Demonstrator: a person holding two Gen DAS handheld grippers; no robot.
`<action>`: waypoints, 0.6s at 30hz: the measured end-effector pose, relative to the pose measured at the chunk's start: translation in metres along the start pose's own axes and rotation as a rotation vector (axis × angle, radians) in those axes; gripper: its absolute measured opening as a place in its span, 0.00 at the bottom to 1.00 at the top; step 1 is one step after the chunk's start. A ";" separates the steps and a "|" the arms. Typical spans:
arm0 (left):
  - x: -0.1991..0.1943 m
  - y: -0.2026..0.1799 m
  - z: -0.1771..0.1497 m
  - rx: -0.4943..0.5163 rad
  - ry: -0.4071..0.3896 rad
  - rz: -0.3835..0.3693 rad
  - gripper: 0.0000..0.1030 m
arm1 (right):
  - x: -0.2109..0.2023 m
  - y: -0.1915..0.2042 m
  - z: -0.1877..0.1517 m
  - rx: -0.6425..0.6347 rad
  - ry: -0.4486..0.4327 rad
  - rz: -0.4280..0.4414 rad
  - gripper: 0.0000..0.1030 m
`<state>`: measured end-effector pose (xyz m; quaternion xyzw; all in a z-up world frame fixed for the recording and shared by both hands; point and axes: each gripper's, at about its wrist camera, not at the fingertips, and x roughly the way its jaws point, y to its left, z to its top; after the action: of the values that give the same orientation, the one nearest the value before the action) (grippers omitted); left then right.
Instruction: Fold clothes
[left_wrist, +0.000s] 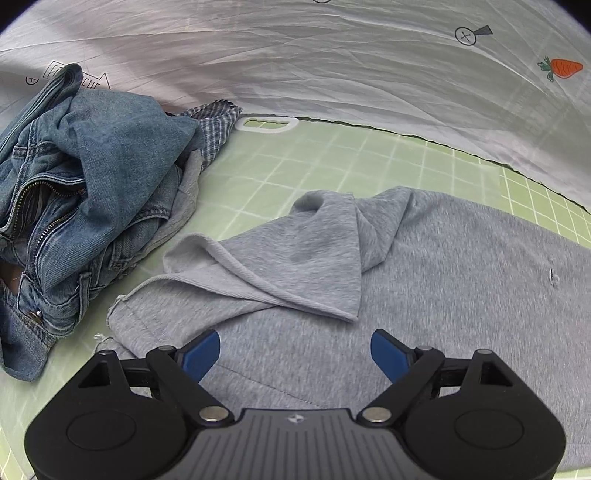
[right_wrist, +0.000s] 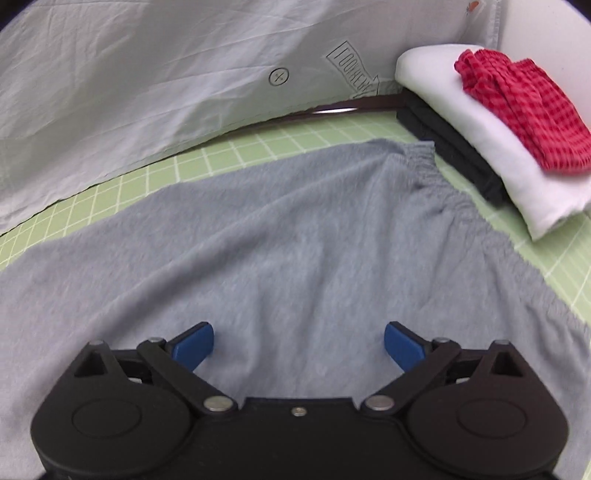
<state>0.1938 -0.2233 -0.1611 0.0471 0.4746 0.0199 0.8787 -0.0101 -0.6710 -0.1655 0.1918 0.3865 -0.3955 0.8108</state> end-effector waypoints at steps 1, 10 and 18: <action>-0.001 0.004 -0.001 0.009 -0.003 -0.009 0.86 | -0.006 0.006 -0.009 0.003 0.008 0.013 0.98; -0.001 0.008 0.000 0.223 -0.042 -0.145 0.86 | -0.042 0.043 -0.059 0.021 -0.012 -0.028 1.00; 0.007 0.004 0.010 0.412 -0.076 -0.244 0.86 | -0.054 0.054 -0.089 0.151 0.008 -0.115 1.00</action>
<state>0.2061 -0.2195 -0.1610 0.1684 0.4373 -0.1855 0.8637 -0.0304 -0.5561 -0.1789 0.2315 0.3691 -0.4689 0.7684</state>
